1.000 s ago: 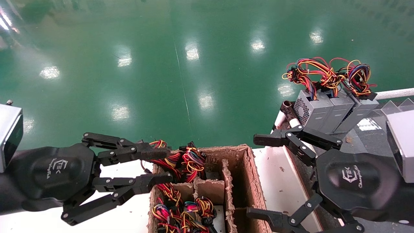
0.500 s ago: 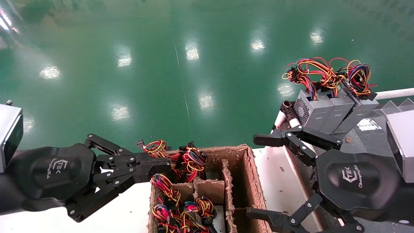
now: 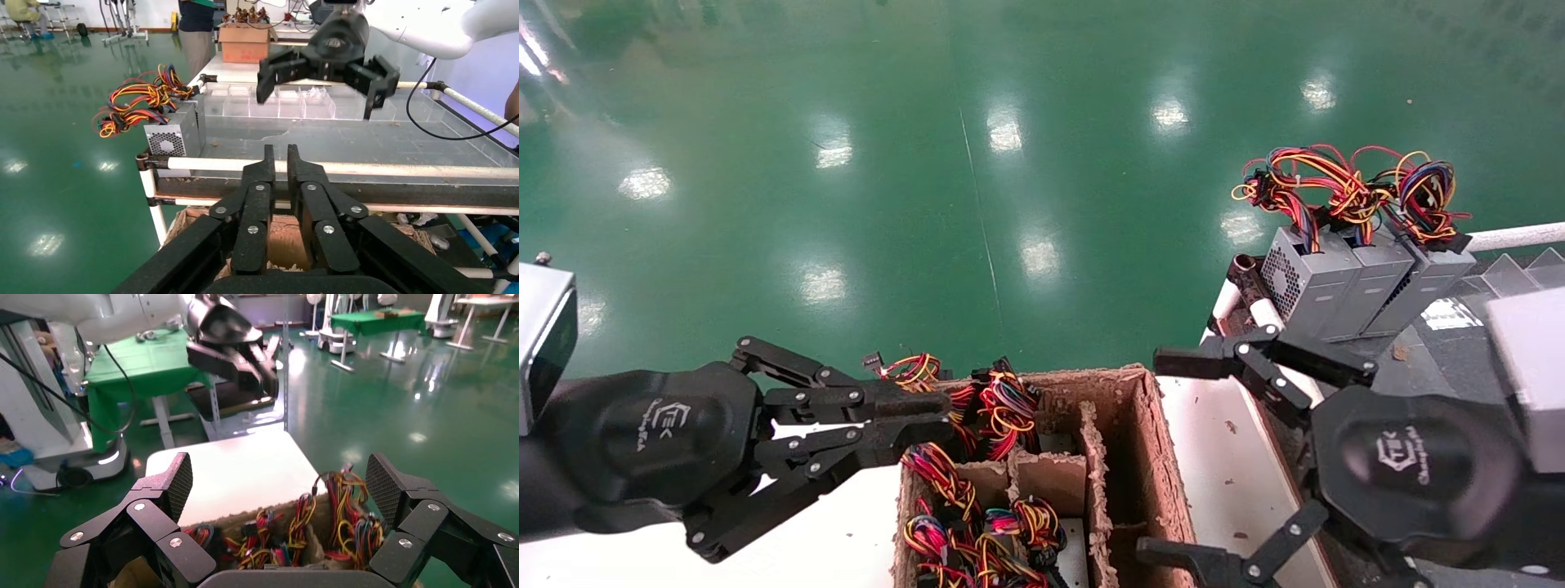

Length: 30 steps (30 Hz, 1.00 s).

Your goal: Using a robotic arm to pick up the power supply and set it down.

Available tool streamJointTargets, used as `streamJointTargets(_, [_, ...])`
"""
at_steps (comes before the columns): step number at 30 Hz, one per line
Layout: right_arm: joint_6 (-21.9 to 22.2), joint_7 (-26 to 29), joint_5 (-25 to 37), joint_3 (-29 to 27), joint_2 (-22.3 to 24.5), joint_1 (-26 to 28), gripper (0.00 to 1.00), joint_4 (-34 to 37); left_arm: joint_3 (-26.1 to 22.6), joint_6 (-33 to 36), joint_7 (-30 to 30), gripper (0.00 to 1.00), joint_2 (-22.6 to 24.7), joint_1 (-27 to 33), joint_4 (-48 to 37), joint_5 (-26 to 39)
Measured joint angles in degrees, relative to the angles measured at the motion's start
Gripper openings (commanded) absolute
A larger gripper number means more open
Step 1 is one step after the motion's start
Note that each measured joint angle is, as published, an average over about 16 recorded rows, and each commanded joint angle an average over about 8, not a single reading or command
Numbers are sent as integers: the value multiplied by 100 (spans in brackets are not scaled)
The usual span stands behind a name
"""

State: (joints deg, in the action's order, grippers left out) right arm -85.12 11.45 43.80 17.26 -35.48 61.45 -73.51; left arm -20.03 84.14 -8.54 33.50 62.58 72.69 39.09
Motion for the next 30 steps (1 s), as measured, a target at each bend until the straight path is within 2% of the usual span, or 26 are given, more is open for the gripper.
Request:
streamJointTargets(8, [124, 261, 557, 406, -271, 15, 100, -56, -1, 0, 1, 100, 0, 1, -1, 0])
streamJointTargets(20, [363, 720, 1578, 1235, -1147, 93, 100, -200, -2, 0, 1, 100, 0, 1, -1, -1])
streamJointTargets(21, [372, 748, 1641, 1295, -1223, 99, 95, -204, -2, 0, 1, 100, 0, 1, -1, -1])
streamJointTargets(22, [377, 775, 1696, 1350, -1293, 104, 85, -204, -2, 0, 1, 100, 0, 1, -1, -1])
streamJointTargets(28, [384, 910, 1971, 1638, -1658, 119, 10, -182, -3, 0, 1, 100, -1, 1, -1, -1])
streamJointTargets(29, [387, 927, 2019, 1682, -1710, 118, 2, -179, -3, 0, 1, 100, -1, 1, -1, -1])
streamJointTargets(30, [391, 945, 2068, 1726, -1761, 116, 0, -177, -3, 0, 1, 100, -1, 1, -1, -2])
